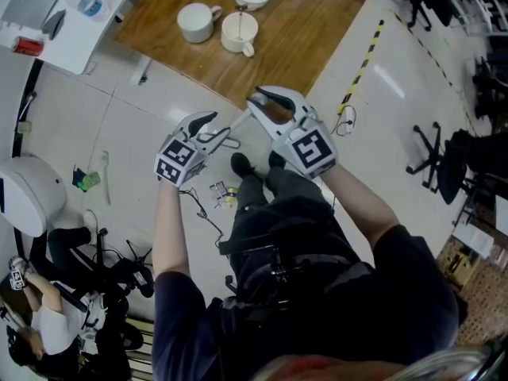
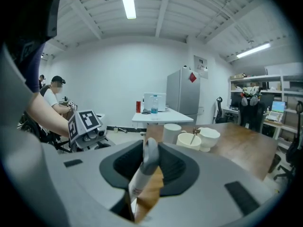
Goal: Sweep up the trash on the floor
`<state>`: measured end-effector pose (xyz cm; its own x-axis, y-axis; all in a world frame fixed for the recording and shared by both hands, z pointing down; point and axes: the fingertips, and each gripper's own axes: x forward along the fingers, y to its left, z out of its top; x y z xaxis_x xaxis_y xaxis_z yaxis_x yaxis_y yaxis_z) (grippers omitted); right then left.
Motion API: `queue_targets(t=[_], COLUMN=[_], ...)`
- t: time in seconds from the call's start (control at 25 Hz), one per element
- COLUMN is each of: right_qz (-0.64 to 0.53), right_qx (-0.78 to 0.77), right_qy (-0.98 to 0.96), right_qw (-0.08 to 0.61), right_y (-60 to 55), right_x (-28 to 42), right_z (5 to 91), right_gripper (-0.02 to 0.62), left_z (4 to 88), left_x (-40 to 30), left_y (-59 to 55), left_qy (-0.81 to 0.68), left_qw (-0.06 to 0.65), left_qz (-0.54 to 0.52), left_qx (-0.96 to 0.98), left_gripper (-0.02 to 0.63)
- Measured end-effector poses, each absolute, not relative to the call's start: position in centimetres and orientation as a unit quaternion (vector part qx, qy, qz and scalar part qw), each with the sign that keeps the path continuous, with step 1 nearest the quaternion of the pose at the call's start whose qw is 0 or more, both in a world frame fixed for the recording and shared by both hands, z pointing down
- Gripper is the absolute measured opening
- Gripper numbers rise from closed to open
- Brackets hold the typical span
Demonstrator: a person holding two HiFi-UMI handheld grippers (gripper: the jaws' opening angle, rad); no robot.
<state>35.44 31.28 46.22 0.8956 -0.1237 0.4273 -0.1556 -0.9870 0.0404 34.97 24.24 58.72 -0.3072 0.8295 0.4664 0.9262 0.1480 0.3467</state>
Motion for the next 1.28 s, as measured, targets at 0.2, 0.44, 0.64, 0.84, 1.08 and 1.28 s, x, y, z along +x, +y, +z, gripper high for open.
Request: queue_targets(t=[0.2,0.44,0.64,0.84,1.08,1.28], right_qz=[0.216,0.211,0.212,0.231,0.213,0.179], right_qx=[0.972,0.973,0.971,0.97,0.976,0.983], right_qy=[-0.078,-0.085,-0.082,-0.049,-0.018,-0.017], right_qw=[0.042,0.04,0.07,0.062,0.037,0.037], right_y=[31.5,32.1,33.2,35.9,38.6,39.1], right_x=[35.3,33.6,31.7,28.8,27.2,28.9], right_z=[46.0,45.7,45.4,45.6,42.4,38.3], right_gripper=[0.197,0.242,0.242,0.242,0.242,0.242], left_z=[58.0,56.3,54.5,49.2,40.3,34.0], left_x=[35.7,37.3,38.2,39.7,39.6,40.9], left_y=[24.0,23.9,24.5,23.5,25.2,27.6], left_qy=[-0.735,-0.72,-0.719,-0.705,-0.707,-0.721], left_qw=[0.047,0.023,0.008,-0.061,-0.089,-0.106], left_qz=[-0.296,-0.289,-0.274,-0.21,-0.135,-0.079], left_qx=[-0.608,-0.63,-0.638,-0.674,-0.689,-0.68], left_gripper=[0.202,0.203,0.202,0.202,0.202,0.202])
